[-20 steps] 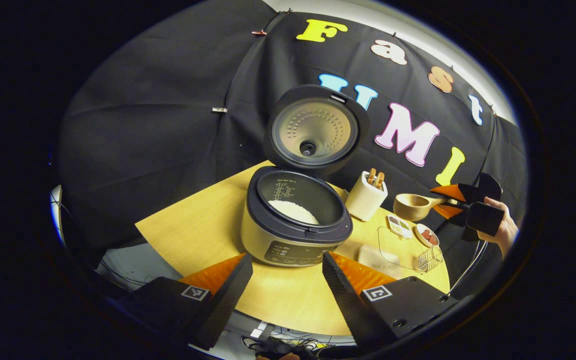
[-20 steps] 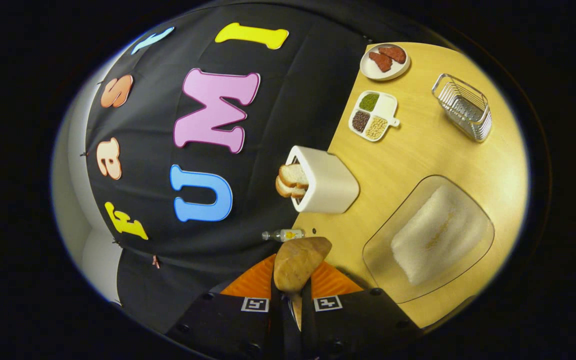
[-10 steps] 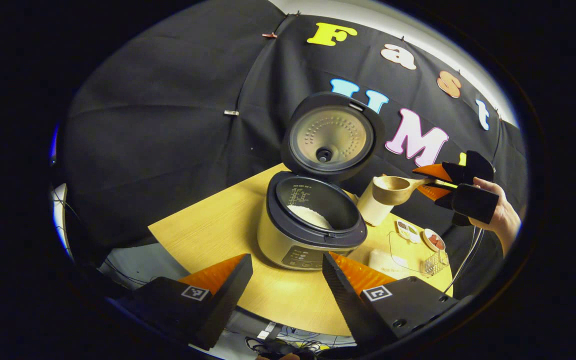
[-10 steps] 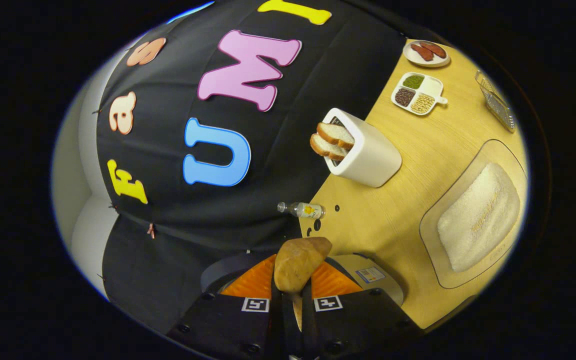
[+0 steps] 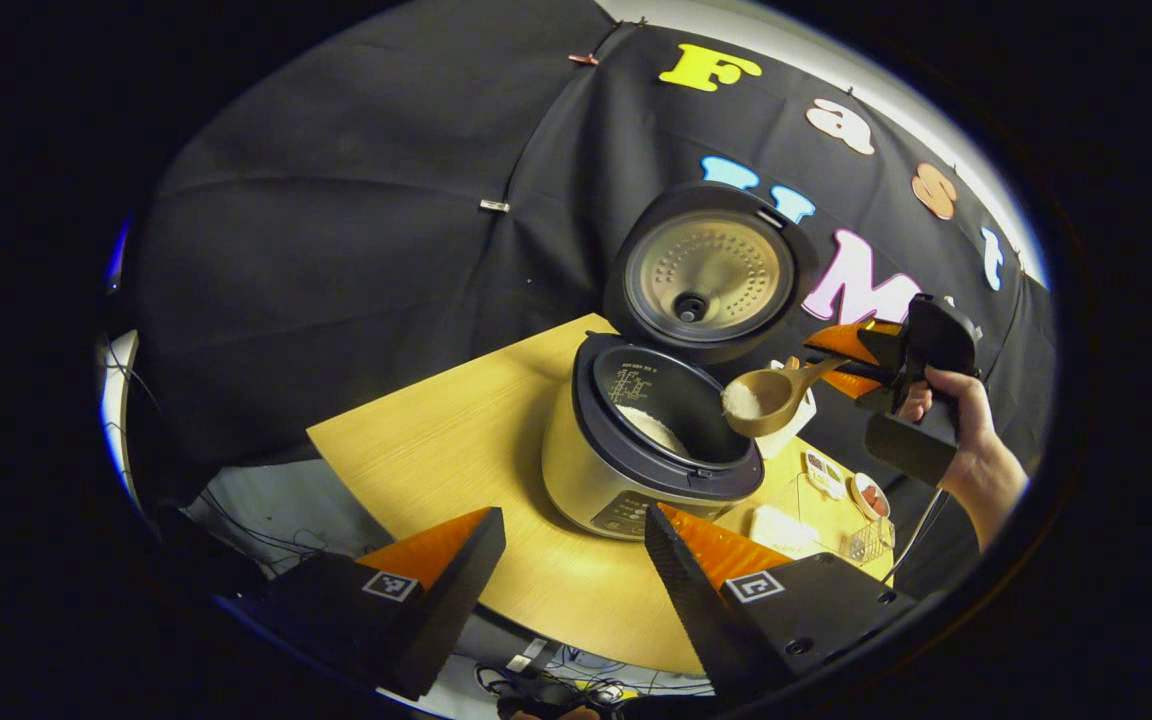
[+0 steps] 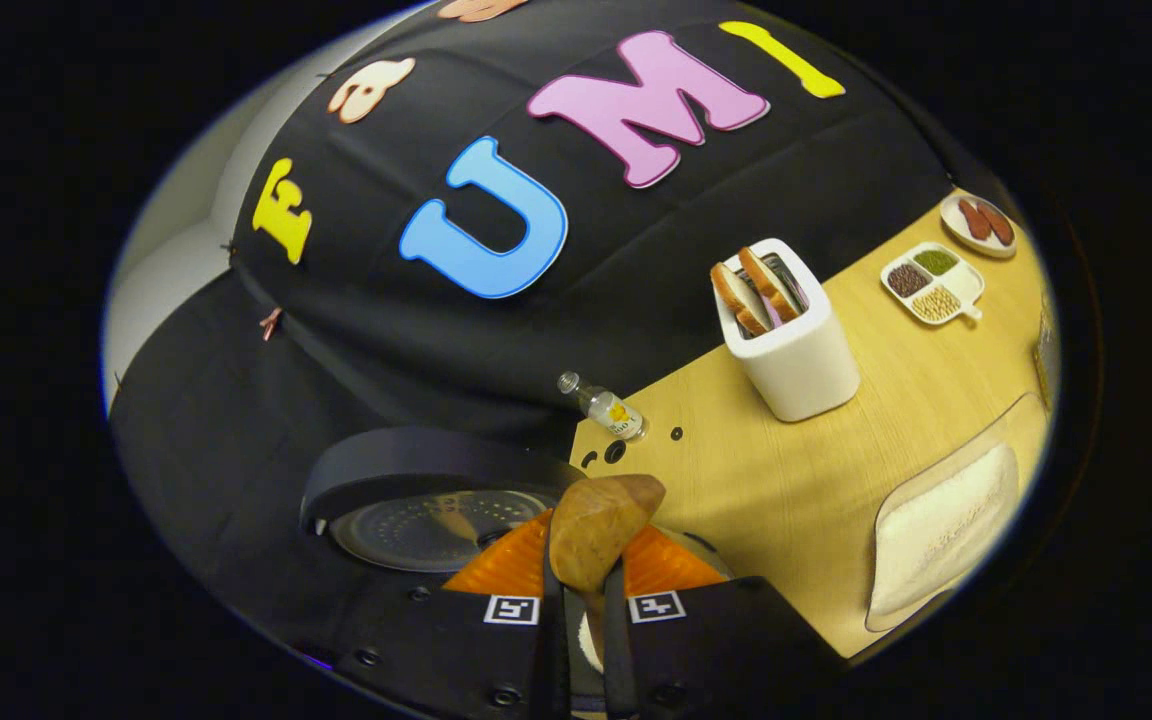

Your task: Close the left gripper, press the button to open the rice cooker; take a wooden spoon from the chopstick holder with the right hand, scoop a spoonful of rice and pour it into the rice cooker, then put the wooden spoon back into the chopstick holder.

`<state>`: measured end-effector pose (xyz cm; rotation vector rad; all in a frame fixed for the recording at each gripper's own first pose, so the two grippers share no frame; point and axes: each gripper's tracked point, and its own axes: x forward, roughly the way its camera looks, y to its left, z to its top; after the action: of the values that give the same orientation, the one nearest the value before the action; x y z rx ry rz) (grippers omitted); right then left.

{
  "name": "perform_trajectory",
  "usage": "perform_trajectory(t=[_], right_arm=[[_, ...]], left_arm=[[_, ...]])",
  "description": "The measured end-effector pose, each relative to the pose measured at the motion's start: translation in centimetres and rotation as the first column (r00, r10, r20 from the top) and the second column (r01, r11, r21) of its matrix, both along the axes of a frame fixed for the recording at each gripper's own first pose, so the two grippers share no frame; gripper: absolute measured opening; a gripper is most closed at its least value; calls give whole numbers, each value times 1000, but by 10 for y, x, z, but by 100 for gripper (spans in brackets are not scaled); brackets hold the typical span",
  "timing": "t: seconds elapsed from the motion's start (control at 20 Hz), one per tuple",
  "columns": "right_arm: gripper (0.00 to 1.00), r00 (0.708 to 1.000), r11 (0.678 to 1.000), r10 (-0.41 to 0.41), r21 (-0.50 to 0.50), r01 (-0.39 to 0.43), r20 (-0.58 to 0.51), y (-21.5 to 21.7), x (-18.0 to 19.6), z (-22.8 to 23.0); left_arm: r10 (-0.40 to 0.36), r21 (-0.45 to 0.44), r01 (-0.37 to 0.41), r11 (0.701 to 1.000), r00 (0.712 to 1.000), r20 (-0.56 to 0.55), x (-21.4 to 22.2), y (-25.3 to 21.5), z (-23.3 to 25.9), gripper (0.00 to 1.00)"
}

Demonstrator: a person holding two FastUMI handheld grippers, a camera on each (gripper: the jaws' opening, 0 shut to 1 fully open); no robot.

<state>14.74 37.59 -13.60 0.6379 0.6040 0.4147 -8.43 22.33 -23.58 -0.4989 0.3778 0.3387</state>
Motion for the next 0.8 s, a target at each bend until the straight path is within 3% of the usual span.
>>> perform_trajectory(t=[0.3,0.6,0.75,0.8], right_arm=[[18,972,972,170,-189,-138,164,38,-8,2],[17,908,913,332,-330,-240,258,67,-19,-1],[17,857,877,409,-393,-276,312,77,-22,3],[17,837,861,439,-420,-287,327,80,-26,4]], left_arm=[[5,14,-5,1000,1000,-18,2,14,-8,96],[5,32,-5,999,1000,-23,4,17,-7,96],[-3,70,5,998,1000,-30,2,19,-6,92],[-3,74,5,997,1000,-30,2,19,-5,96]])
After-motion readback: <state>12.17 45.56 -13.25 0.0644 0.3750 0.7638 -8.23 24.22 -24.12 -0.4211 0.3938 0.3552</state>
